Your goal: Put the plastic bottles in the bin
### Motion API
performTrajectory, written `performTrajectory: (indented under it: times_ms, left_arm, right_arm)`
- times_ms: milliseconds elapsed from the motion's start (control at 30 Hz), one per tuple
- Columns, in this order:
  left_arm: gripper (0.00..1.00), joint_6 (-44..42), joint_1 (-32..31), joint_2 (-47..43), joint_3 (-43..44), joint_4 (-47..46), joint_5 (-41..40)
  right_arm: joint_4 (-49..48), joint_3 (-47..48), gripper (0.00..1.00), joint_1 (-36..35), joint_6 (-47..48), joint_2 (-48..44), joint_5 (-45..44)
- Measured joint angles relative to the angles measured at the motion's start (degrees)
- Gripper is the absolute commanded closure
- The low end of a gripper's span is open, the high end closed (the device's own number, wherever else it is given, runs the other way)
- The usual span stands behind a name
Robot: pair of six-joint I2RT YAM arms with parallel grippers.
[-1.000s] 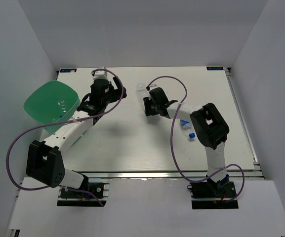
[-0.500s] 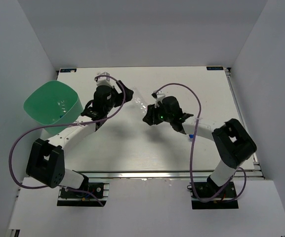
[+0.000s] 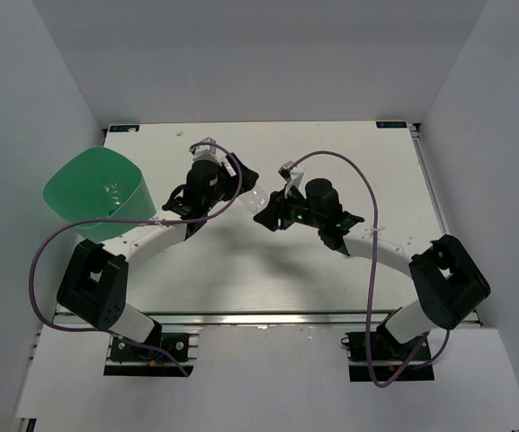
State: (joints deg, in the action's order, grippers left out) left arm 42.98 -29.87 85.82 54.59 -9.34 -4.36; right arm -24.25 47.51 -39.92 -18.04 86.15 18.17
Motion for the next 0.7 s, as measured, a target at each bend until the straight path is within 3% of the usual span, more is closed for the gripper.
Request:
performTrajectory:
  times_ms: [33,67,133,167,267,300,500,700]
  left_arm:
    - [0.23,0.37,0.00,0.00,0.00,-0.39,0.15]
    - [0.38,0.83,-0.07,-0.02,0.00,-0.70,0.26]
    - [0.50,1.81,-0.33,-0.15,0.00,-1.68,0.57]
    - [0.58,2.01,-0.50,-0.39,0.00,-1.88,0.74]
    - [0.70,1.01,-0.70,-1.07,0.00,-1.77,0.66]
    - [0.74,0.68,-0.68,-1.22,0.11,-1.38,0.35]
    - [0.77,-2.58,-0.57,-2.29,3.87,4.35,-3.67]
    - [0.86,-9.16,0.39,-5.86,16.52,16.39,-16.20]
  right_arm:
    - [-0.13,-0.28,0.83,0.07,0.00,-0.22,-0.04]
    - [-0.17,-0.57,0.70,0.07,0.02,-0.39,-0.13]
    - [0.07,-1.14,0.52,0.02,0.02,-0.57,-0.42]
    - [0.22,-1.31,0.37,0.04,-0.04,-0.57,-0.39]
    - [0.63,-1.33,0.11,-0.02,-0.79,-1.38,0.22]
    - [0.76,-1.33,0.11,-0.02,-0.83,-2.03,0.35]
    - [3.32,-1.46,0.11,-0.31,-1.51,-7.08,-3.91]
    - [9.42,-2.80,0.10,0.07,-1.49,-11.72,-20.17]
